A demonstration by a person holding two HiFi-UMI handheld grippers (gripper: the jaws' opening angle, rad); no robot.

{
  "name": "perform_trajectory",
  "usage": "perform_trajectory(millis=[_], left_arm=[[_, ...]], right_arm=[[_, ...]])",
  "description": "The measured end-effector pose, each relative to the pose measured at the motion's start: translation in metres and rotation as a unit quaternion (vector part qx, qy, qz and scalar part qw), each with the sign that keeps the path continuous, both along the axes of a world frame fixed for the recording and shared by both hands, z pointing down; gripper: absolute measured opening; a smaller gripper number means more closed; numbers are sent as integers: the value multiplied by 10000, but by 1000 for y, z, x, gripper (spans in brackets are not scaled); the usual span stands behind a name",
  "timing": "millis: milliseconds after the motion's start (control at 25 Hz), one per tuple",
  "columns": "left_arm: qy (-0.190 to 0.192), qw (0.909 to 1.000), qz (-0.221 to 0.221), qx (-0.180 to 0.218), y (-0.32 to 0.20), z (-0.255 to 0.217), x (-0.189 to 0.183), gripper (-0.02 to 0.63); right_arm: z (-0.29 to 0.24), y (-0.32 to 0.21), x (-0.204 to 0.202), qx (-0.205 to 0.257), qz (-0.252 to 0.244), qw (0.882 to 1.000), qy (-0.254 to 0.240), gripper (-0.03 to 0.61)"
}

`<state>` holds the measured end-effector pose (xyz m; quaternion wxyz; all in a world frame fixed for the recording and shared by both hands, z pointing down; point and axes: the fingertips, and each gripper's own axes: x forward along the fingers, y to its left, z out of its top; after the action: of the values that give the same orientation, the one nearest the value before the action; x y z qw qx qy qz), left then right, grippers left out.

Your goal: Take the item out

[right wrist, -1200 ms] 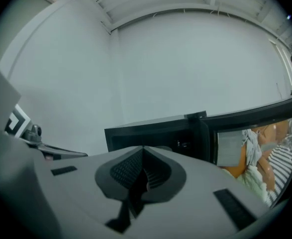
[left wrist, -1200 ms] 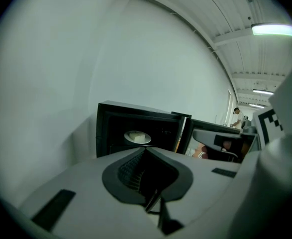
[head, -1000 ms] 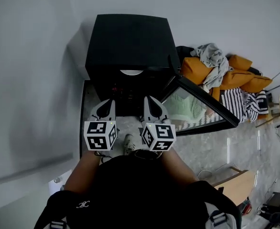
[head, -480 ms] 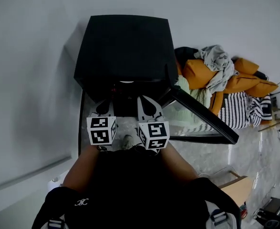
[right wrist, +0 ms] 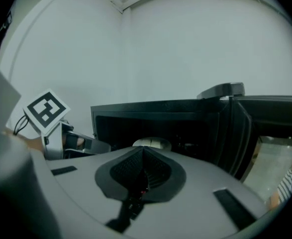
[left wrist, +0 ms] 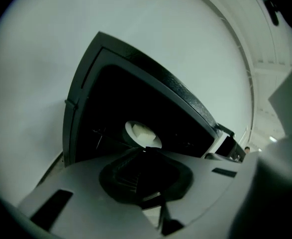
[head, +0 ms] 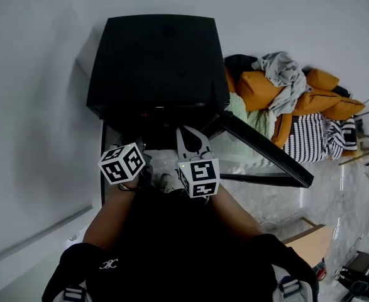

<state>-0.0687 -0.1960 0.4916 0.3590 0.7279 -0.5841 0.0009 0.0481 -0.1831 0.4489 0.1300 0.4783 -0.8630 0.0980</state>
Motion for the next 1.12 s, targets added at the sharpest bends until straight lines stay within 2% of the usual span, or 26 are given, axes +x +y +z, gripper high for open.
perform_trajectory(millis=[160, 240, 280, 360, 440, 640, 920, 1000, 1120], left_arm=[[776, 9963, -358, -76, -10, 9, -10, 9], [1381, 9887, -554, -160, -16, 17, -15, 15], [1810, 9806, -700, -266, -20, 24, -17, 48], [2682, 9575, -947, -479, -28, 38, -20, 133], [3183, 9405, -1056, -547, -35, 46, -22, 150], [3689, 9192, -1188, -700, -48, 55, -23, 149], [4057, 8999, -1287, -948, -63, 73, -20, 149], [4121, 8961, -1320, -987, -65, 76, -20, 149], [4084, 8974, -1348, -981, -69, 76, -21, 147]], right_arm=[[1, 9, 3, -5, 21, 10000, 77, 8], [1, 10, 5, -19, 78, 9999, 105, 8], [1, 10, 6, -20, 111, 9999, 112, 8], [-1, 10, 9, -11, 168, 9998, 147, 8], [-1, 10, 11, -23, 218, 9995, 221, 8], [7, 8, 16, -181, 407, 9985, 328, 8], [5, -1, 16, -119, 526, 9974, 483, 8], [5, -3, 18, -137, 577, 9969, 513, 8], [7, -3, 20, -192, 621, 9963, 554, 8]])
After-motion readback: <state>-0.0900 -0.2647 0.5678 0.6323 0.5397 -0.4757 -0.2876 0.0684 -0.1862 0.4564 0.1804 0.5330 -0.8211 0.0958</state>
